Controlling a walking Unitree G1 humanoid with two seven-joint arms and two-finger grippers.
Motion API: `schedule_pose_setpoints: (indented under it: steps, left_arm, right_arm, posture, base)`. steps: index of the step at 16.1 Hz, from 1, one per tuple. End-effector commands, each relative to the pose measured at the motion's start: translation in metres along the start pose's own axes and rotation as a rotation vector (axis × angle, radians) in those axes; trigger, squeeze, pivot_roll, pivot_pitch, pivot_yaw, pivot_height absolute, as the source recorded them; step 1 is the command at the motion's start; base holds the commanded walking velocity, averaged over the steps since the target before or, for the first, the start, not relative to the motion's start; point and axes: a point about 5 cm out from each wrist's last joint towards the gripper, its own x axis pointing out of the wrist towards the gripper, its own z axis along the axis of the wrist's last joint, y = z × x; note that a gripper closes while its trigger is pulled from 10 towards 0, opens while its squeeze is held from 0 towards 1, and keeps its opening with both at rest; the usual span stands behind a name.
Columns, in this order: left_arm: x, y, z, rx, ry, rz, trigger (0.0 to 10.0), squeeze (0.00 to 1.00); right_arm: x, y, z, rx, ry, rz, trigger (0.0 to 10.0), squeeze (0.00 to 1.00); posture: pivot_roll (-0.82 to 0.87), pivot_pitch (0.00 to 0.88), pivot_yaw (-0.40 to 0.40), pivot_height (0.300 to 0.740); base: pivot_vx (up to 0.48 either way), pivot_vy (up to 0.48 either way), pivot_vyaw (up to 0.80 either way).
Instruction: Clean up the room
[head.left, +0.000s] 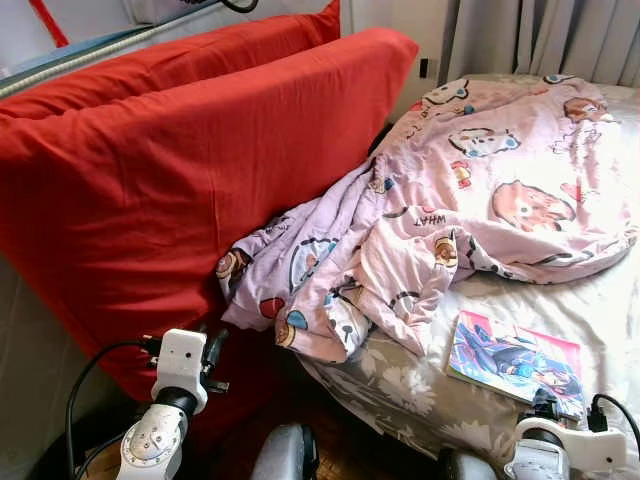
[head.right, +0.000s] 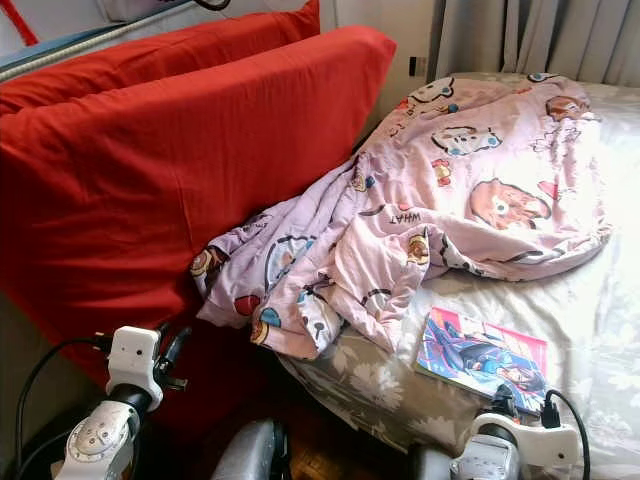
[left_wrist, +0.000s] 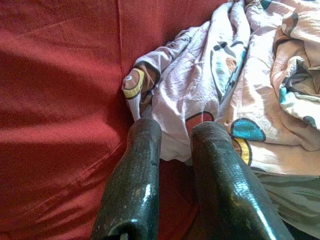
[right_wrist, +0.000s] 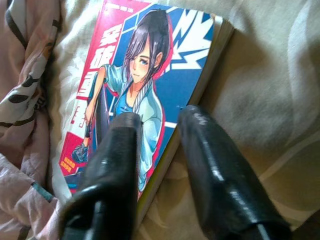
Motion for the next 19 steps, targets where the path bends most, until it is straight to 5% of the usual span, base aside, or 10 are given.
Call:
schedule_pose_setpoints:
  steps: [1,8,13,14,19]
  left_arm:
    - [-0.003,0.005,-0.006,0.031,0.029,0.003,10.0,0.00]
    - [-0.002,0.008,-0.006,0.039,0.029,0.007,10.0,0.00]
    - [-0.005,0.010,-0.007,0.048,0.034,0.005,10.0,0.00]
    - [-0.006,0.011,-0.007,0.050,0.035,0.004,10.0,0.00]
    - [-0.012,0.013,-0.006,0.067,0.042,-0.015,10.0,0.00]
  right_arm:
    - [-0.001,0.003,-0.004,0.006,0.009,0.018,10.0,1.00]
    - [0.008,0.028,0.020,-0.021,-0.100,0.164,10.0,1.00]
    - [0.021,0.034,0.053,-0.055,-0.162,0.134,10.0,0.95]
    - [0.023,0.036,0.055,-0.063,-0.150,0.128,10.0,0.00]
    - [0.025,0.044,0.037,-0.057,-0.053,0.146,10.0,0.00]
  posture:
    - [0.15,0.000,0.114,0.601]
    - [0.15,0.005,0.123,0.601]
    - [0.16,0.017,0.134,0.601]
    - [0.16,0.019,0.138,0.601]
    - [0.19,0.045,0.163,0.601]
  base:
    - [0.000,0.000,0.00]
    - [0.000,0.000,0.00]
    - [0.000,0.000,0.00]
    - [0.000,0.000,0.00]
    - [0.000,0.000,0.00]
